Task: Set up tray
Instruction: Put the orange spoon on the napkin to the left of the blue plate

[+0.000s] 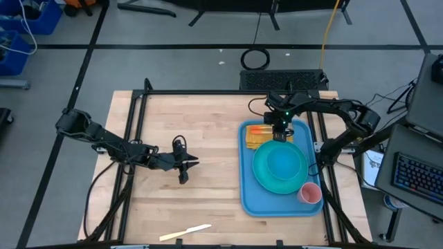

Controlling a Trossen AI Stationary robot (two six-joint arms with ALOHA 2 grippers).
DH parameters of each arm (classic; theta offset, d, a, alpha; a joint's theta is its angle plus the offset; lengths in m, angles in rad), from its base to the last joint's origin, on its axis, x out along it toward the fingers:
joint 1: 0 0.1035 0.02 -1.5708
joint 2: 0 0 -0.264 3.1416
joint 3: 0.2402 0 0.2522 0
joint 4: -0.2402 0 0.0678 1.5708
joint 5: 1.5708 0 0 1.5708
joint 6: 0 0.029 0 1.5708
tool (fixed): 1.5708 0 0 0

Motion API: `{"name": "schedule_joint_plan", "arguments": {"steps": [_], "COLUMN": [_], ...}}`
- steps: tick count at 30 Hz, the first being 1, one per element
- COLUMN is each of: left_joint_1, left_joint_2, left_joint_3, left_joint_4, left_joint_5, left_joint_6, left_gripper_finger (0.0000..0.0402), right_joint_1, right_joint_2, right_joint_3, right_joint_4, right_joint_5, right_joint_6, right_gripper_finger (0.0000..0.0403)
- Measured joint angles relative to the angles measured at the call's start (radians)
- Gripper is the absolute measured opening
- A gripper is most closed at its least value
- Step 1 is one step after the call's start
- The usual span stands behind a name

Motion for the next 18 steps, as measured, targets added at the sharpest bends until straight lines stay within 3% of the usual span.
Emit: {"name": "schedule_joint_plan", "arguments": {"steps": [18], "left_joint_1": [0.0], "left_joint_2": [0.0], "left_joint_3": [0.0], "left_joint_4": [0.0], "left_joint_5": [-0.002], "left_joint_6": [0.002], "left_gripper_finger": [0.0086], "right_joint_1": [-0.025], "right_joint_2": [0.0], "right_joint_3": [-0.077], "right_joint_4": [0.07], "right_joint_5": [-0.027], "right_joint_6": [-0.003], "right_gripper_finger": [0.0]}}
